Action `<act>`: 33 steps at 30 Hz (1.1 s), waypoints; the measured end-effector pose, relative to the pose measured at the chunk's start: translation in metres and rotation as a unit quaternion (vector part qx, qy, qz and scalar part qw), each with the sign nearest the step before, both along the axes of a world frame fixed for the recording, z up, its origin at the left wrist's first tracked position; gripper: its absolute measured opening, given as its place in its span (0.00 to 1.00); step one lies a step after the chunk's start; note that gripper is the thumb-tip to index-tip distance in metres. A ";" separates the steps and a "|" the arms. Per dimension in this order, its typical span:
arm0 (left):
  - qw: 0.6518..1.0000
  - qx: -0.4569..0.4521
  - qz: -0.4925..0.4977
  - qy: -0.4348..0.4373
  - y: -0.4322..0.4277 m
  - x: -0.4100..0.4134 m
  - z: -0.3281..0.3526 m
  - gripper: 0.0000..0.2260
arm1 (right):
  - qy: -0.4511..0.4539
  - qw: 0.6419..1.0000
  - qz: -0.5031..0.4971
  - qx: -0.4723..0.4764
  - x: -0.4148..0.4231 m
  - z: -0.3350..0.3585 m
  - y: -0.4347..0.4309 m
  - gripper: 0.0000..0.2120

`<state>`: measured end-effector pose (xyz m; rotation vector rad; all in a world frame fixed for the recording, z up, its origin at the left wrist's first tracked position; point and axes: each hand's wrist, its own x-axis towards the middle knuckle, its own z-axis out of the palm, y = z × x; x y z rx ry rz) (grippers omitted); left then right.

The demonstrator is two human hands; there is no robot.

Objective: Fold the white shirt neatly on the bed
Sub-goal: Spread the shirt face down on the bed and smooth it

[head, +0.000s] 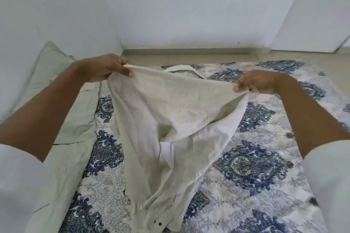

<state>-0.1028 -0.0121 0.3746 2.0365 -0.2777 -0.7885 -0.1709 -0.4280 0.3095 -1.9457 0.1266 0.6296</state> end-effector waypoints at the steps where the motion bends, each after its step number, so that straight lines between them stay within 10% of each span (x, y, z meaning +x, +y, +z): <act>1: 0.999 -0.006 0.002 -0.034 -0.007 -0.009 0.014 0.10 | -0.010 0.998 0.024 -0.057 -0.012 0.017 -0.005 0.06; 5: 0.972 0.008 0.045 -0.230 -0.032 -0.044 0.047 0.15 | -0.105 0.981 0.011 -0.162 -0.049 0.061 -0.033 0.10; 10: 0.906 -0.005 0.139 -0.400 -0.076 -0.100 0.072 0.15 | -0.204 0.968 -0.124 0.077 -0.095 0.089 -0.074 0.08; 17: 0.777 0.276 0.097 -0.558 -0.146 -0.185 0.093 0.07 | -0.284 0.932 -0.181 0.132 -0.169 0.128 -0.145 0.12; 25: 0.908 0.004 0.161 -0.387 -0.176 -0.231 0.105 0.06 | -0.289 0.945 -0.148 0.052 -0.237 0.149 -0.195 0.06; 33: 0.954 -0.116 0.036 -0.273 -0.164 -0.283 0.116 0.12 | -0.293 0.937 -0.138 0.131 -0.298 0.148 -0.198 0.14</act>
